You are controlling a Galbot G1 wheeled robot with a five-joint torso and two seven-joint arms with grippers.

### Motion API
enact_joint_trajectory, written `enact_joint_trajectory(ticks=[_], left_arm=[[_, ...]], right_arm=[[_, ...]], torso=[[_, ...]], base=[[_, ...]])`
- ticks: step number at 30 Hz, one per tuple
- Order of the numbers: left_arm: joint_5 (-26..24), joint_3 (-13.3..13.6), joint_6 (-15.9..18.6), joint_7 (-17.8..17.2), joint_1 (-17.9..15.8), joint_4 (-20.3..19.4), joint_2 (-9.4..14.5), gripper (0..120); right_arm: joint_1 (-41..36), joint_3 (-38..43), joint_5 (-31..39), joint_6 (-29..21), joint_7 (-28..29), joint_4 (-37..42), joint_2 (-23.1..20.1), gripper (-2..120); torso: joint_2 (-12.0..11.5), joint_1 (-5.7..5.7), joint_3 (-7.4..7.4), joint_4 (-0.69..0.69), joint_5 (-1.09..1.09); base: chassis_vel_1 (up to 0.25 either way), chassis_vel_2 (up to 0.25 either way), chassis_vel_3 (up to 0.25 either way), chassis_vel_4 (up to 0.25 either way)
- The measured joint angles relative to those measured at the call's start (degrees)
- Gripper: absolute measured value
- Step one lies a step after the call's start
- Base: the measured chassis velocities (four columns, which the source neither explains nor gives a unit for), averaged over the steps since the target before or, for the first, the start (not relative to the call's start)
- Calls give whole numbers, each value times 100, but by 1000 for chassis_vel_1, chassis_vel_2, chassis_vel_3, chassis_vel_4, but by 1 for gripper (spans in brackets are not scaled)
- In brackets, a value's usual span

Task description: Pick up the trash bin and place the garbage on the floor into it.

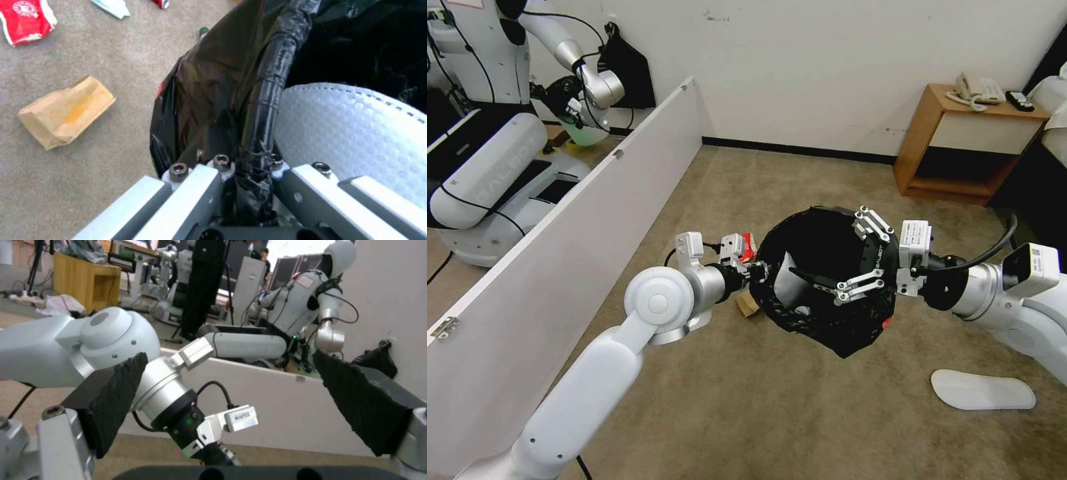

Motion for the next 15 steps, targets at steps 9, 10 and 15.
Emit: enact_joint_trajectory(ticks=[9, 10, 15], left_arm=[[-47, -12, -10, 3, 12, -50, 39, 0], [-53, -13, -13, 3, 8, -54, 39, 0], [-58, -14, -16, 3, 3, -69, 51, 0]], right_arm=[[4, 2, -5, 0, -3, -4, -4, 96], [16, 19, 2, 0, -4, -5, -20, 96], [37, 85, 39, -1, 20, -4, -83, 96]], torso=[[0, 0, 0, 0, 0], [0, 0, 0, 0, 0], [0, 0, 0, 0, 0]], base=[[0, 0, 0, 0], [0, 0, 0, 0], [0, 0, 0, 0]])
